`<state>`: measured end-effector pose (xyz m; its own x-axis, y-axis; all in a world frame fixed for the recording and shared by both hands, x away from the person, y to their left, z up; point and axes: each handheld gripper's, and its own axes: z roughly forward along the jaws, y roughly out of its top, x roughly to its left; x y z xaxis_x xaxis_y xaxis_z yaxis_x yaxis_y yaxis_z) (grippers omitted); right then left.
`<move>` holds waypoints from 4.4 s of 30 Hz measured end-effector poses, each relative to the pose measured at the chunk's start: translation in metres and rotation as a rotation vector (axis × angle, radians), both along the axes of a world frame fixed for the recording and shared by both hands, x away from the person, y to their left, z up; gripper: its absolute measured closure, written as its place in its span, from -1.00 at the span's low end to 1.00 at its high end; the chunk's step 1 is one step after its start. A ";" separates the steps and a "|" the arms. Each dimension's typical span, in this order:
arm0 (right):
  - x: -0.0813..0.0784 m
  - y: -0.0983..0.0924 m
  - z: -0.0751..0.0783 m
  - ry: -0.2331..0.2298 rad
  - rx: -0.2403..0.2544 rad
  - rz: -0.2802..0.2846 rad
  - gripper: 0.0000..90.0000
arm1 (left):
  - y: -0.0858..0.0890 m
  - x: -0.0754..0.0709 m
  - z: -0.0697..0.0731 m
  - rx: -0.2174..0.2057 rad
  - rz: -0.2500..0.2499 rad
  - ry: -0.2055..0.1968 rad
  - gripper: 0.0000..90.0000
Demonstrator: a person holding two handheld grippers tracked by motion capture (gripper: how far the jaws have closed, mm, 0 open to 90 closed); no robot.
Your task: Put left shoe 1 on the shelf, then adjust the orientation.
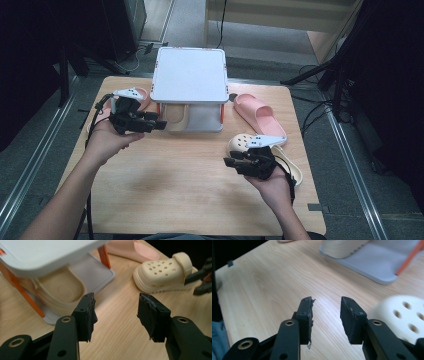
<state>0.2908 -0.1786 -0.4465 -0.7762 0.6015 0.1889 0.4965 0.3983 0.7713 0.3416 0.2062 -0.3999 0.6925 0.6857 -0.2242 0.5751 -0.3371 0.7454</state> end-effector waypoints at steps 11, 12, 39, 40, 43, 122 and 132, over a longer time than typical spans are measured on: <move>0.001 -0.038 -0.004 0.028 0.011 -0.078 0.36 | -0.003 -0.027 -0.035 0.018 -0.019 -0.020 0.02; 0.001 -0.041 -0.004 0.028 0.013 -0.085 0.36 | -0.002 -0.029 -0.037 0.012 -0.016 -0.015 0.02; 0.011 -0.091 -0.027 0.103 -0.062 -0.197 0.25 | -0.002 -0.025 -0.054 0.033 -0.034 -0.014 0.03; 0.014 -0.090 -0.029 0.115 -0.064 -0.191 0.30 | -0.002 -0.025 -0.054 0.035 -0.032 -0.013 0.03; 0.020 -0.088 -0.033 0.141 -0.048 -0.174 0.49 | 0.000 -0.026 -0.054 0.031 -0.028 -0.014 0.04; 0.050 -0.009 -0.008 0.083 -0.019 0.034 1.00 | -0.047 -0.042 -0.097 0.032 0.005 0.053 0.72; 0.079 0.006 -0.031 0.108 -0.073 0.049 1.00 | -0.058 -0.038 -0.112 0.048 -0.009 0.089 0.76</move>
